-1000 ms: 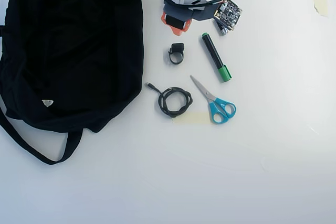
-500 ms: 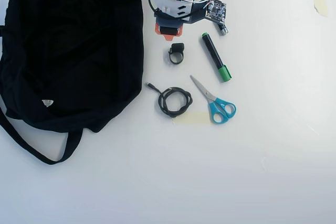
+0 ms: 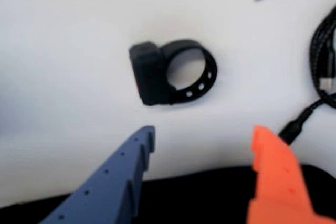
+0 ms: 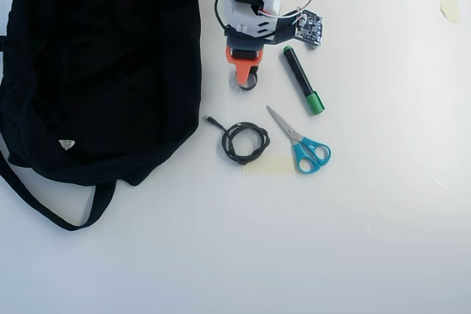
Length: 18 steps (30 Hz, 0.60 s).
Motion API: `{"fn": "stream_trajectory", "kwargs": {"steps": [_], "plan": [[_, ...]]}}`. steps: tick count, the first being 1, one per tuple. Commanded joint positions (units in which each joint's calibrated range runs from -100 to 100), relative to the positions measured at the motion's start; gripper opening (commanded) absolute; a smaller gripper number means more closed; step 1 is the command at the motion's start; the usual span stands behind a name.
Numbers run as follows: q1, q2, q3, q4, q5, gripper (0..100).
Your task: Put the bike light into the black bag
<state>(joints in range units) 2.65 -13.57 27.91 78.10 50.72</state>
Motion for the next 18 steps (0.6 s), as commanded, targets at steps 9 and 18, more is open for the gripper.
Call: {"fn": "stream_trajectory", "kwargs": {"steps": [9, 18], "plan": [[-2.9, -0.2, -1.0, -0.6, -3.2, 31], [-2.9, 0.0, -0.3, -2.6, -3.2, 31]]}}
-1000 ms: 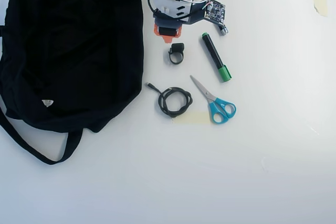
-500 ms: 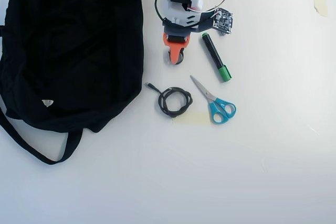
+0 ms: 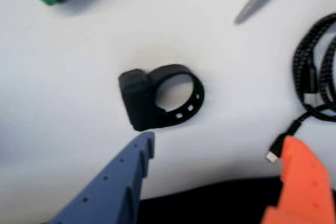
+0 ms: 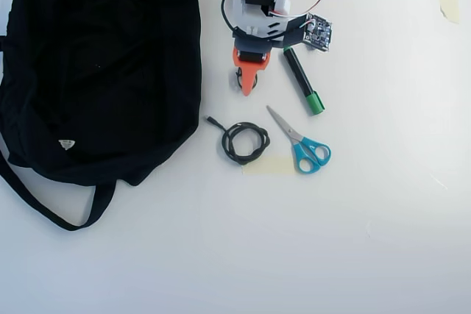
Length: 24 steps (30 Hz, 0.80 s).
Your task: Put the bike light into the black bag
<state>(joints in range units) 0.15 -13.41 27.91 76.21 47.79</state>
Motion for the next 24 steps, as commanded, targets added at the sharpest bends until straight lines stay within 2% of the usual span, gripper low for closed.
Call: {"fn": "stream_trajectory", "kwargs": {"steps": [1, 24], "plan": [[-0.3, -0.2, -0.3, -0.8, -0.2, 31], [0.4, -0.2, 8.2, -0.8, -0.3, 31]]}}
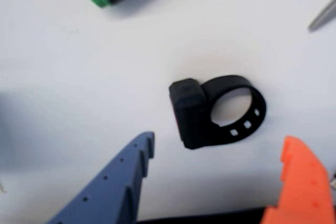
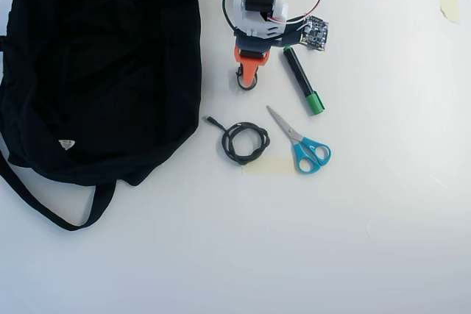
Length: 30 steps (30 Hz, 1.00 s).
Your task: Put the bike light into the black bag
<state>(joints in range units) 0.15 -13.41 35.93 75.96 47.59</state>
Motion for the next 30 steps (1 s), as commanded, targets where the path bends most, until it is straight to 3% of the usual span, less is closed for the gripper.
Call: {"fn": "stream_trajectory", "kwargs": {"steps": [1, 30], "plan": [[0.4, -0.2, 0.5, -0.5, -0.1, 31], [1.1, 6.0, 1.4, -4.6, 0.2, 31]]}}
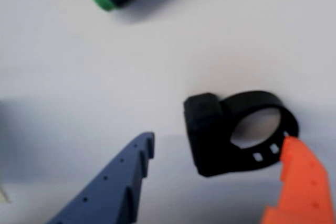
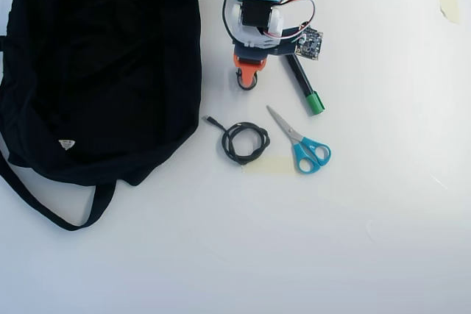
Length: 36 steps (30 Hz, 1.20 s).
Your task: Put the bike light into the black bag
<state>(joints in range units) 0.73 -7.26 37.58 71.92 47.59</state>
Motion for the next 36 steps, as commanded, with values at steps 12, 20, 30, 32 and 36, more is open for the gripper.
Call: {"fn": "stream_trajectory", "kwargs": {"steps": [12, 20, 30, 32, 36], "plan": [[1.1, -0.1, 3.2, -0.6, 0.0, 31], [1.1, 0.0, 5.6, -4.4, 0.0, 31], [1.2, 0.0, 6.6, -4.8, -0.1, 18], [1.2, -0.1, 6.6, -4.8, -0.1, 13], [1.2, -0.1, 6.4, -4.8, -0.1, 3]]}}
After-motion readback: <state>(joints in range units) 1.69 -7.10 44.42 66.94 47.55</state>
